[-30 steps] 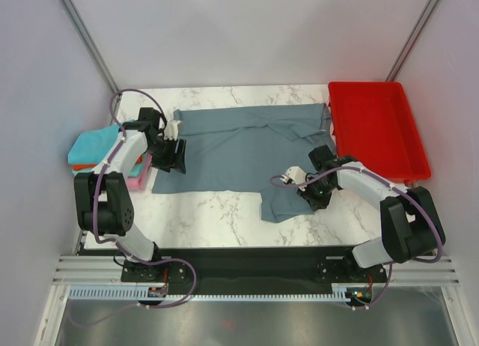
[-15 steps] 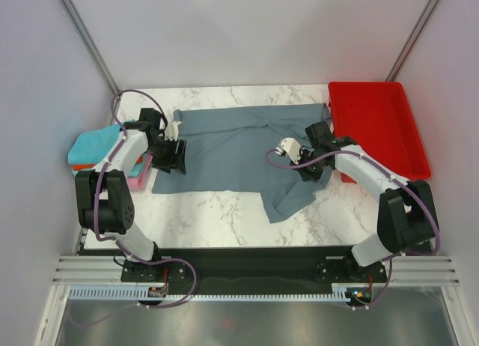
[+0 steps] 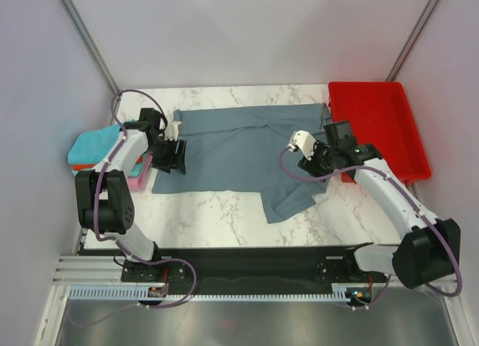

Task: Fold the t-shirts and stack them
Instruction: Fold the tshirt

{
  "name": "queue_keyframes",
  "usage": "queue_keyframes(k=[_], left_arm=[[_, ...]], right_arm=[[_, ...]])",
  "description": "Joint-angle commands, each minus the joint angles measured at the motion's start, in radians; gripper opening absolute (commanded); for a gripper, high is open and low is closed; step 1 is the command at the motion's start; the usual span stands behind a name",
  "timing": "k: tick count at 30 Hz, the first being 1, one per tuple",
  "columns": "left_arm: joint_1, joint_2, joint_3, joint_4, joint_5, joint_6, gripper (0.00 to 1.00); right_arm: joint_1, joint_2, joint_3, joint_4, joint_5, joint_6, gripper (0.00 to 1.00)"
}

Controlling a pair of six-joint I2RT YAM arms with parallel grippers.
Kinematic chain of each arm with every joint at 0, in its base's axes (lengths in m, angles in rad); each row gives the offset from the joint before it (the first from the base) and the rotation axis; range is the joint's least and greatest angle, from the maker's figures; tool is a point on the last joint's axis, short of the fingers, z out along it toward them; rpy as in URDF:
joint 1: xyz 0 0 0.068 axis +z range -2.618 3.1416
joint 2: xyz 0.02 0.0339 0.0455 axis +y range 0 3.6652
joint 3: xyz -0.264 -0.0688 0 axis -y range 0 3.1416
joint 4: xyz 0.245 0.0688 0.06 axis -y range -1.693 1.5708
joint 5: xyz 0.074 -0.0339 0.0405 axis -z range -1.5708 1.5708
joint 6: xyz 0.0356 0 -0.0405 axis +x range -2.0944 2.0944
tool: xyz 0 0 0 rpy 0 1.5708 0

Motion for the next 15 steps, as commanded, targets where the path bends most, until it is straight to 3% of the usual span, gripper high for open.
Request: queue_keyframes(k=[1, 9, 15], left_arm=[[-0.004, -0.031, 0.013, -0.008, -0.010, -0.026, 0.69], [-0.002, -0.021, 0.010, -0.005, -0.014, -0.029, 0.67], [-0.004, -0.021, 0.009, -0.006, -0.031, -0.027, 0.67]], right_arm=[[-0.037, -0.039, 0.008, -0.119, -0.065, 0.004, 0.56], [-0.182, 0.255, 0.124, -0.338, -0.406, 0.207, 0.47], [-0.199, 0.363, 0.148, -0.385, -0.427, 0.210, 0.45]])
